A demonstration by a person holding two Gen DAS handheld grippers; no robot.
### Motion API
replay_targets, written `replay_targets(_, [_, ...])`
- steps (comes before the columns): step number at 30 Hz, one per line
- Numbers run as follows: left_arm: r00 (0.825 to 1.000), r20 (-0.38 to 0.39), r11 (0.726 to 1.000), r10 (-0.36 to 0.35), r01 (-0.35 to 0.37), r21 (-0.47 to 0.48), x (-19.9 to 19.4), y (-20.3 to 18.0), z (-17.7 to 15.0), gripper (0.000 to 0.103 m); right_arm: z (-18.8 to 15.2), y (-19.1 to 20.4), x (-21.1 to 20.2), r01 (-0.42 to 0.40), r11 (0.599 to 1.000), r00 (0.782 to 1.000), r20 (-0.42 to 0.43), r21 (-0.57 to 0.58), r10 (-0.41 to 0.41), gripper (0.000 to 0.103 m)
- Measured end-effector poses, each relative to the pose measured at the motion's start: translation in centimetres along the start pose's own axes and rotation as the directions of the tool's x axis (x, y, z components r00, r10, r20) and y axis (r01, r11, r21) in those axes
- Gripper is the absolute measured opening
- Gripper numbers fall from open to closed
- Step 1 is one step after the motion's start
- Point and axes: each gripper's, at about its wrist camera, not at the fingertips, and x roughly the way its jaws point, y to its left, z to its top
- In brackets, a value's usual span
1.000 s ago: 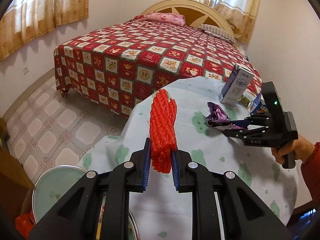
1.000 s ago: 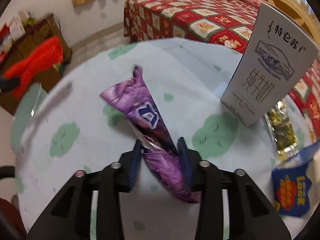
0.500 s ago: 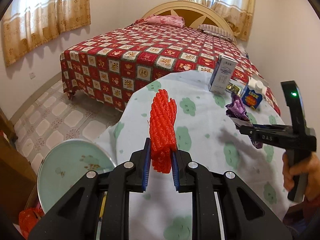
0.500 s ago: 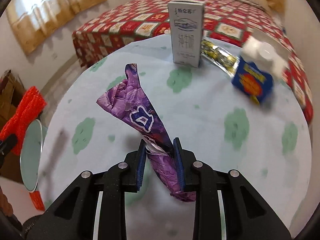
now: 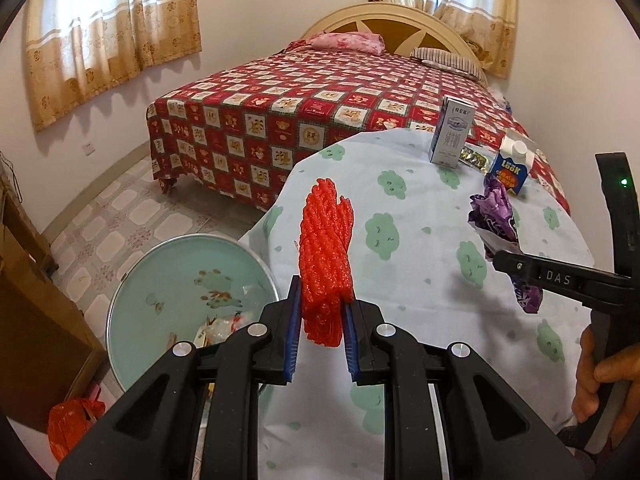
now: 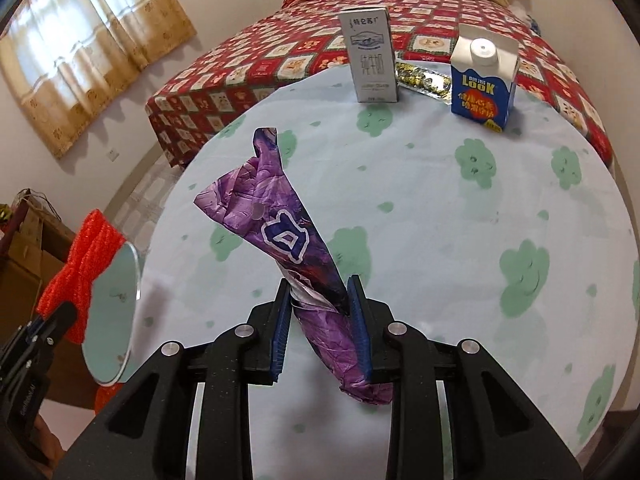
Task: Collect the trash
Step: 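Carry the red net with the left tool while the right tool carries the purple wrapper over the bucket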
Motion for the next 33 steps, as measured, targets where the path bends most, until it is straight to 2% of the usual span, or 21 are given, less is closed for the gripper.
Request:
replay_targets(16, [0.999, 0.02, 0.999, 0.029, -0.028, -0.024, -2.1, 2.6, -2.1, 0.019, -3.3, 4.6, -1.2, -0.019, 0.999, 1.0, 0.011, -0.028, 0.019, 0.029])
replay_targets(33, [0.998, 0.016, 0.996, 0.058, -0.056, -0.074, -2.2, 5.7, -3.5, 0.019, -5.1, 9.9, -1.1, -0.091, 0.992, 0.996, -0.016, -0.092, 0.09, 0.029])
